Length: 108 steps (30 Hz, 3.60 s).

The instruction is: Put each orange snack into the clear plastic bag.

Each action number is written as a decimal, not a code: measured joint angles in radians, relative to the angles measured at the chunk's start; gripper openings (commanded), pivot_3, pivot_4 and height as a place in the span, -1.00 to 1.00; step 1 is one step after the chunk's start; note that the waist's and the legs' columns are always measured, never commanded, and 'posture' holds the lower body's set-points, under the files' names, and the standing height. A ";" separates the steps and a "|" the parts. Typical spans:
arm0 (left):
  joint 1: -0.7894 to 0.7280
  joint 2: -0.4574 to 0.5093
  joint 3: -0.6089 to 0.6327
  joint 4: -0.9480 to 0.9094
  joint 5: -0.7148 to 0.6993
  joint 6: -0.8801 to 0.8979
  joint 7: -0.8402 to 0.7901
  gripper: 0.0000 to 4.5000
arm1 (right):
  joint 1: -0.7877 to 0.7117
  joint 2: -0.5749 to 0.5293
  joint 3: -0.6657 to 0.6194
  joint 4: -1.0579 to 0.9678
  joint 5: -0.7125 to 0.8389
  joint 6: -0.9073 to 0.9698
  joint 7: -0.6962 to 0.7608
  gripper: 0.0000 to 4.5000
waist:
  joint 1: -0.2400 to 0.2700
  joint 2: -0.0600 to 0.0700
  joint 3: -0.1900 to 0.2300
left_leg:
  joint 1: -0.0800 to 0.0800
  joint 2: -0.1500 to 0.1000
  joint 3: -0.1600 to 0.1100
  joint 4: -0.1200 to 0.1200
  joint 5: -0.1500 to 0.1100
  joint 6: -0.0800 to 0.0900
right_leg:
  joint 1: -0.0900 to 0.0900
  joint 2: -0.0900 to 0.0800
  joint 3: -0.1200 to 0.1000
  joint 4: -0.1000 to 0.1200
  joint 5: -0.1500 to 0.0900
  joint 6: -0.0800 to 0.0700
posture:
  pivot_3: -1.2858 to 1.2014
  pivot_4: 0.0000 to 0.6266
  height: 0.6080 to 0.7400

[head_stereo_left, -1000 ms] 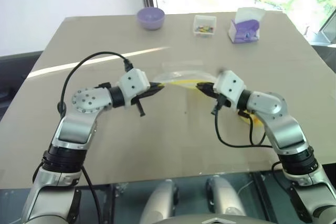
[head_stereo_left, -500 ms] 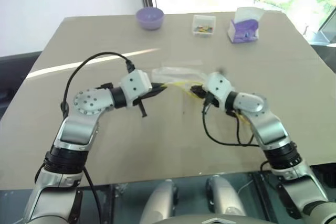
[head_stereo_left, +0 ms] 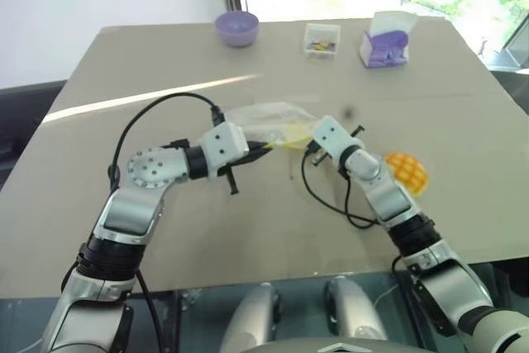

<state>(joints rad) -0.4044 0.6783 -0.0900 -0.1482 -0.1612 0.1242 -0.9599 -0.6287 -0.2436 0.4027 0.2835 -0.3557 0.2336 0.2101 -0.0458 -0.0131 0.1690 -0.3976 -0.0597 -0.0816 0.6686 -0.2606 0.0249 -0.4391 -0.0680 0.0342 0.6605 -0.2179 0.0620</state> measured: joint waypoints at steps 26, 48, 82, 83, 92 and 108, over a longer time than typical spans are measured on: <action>0.017 -0.006 -0.035 0.052 0.060 0.005 0.037 -1.00 | -0.018 -0.115 0.074 0.059 -0.184 -0.380 0.056 0.99 | 0.006 0.000 0.000 | 0.000 0.001 0.000 0.000 0.000 0.000 | 0.001 0.001 0.001 0.000 0.000 0.000 | 0.03 -0.52 1.00; -0.007 -0.034 -0.035 0.061 0.060 0.048 0.077 -1.00 | 0.072 -0.110 -0.068 -0.110 0.037 -0.253 0.233 0.99 | 0.005 0.000 0.000 | 0.000 0.001 0.001 0.000 0.000 0.000 | 0.001 0.001 0.001 0.000 0.000 0.000 | 0.03 -0.52 1.00; -0.086 -0.054 -0.038 0.180 0.060 0.020 0.038 -1.00 | 0.595 -0.309 -0.454 -0.655 0.381 0.306 0.287 0.99 | 0.031 -0.001 0.000 | 0.005 0.001 0.000 0.002 -0.003 0.005 | 0.007 0.001 0.000 -0.001 0.000 0.000 | 0.03 -0.52 1.00; -0.087 -0.055 -0.038 0.180 0.060 0.020 0.035 -1.00 | 0.594 -0.302 -0.446 -0.645 0.374 0.300 0.279 0.99 | 0.031 -0.002 -0.001 | 0.007 0.001 0.000 0.002 -0.003 0.005 | 0.009 0.001 -0.001 -0.002 0.000 0.000 | 0.03 -0.52 1.00; -0.087 -0.056 -0.038 0.179 0.058 0.025 0.022 -1.00 | 0.593 -0.284 -0.443 -0.596 0.373 0.295 0.259 -0.31 | 0.033 -0.004 -0.002 | 0.020 0.003 -0.004 0.001 -0.004 0.007 | 0.028 0.001 -0.007 -0.009 0.000 0.001 | 0.03 -0.52 1.00; -0.094 -0.054 -0.037 0.178 0.050 0.038 0.020 -1.00 | 0.426 -0.331 -0.441 -0.805 0.561 0.352 0.401 -0.65 | 0.032 -0.001 -0.001 | 0.016 0.003 -0.006 0.000 -0.004 0.007 | 0.025 0.001 -0.009 -0.012 0.000 0.001 | 0.03 -0.52 1.00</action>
<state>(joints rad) -0.4983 0.6244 -0.1269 0.0301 -0.1112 0.1622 -0.9402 -0.2023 -0.5749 -0.0386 -0.5214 0.2057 0.5851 0.6114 -0.0134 -0.0145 0.1683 -0.3814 -0.0569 -0.0880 0.6690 -0.2650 0.0321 -0.4138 -0.0670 0.0256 0.6485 -0.2182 0.0627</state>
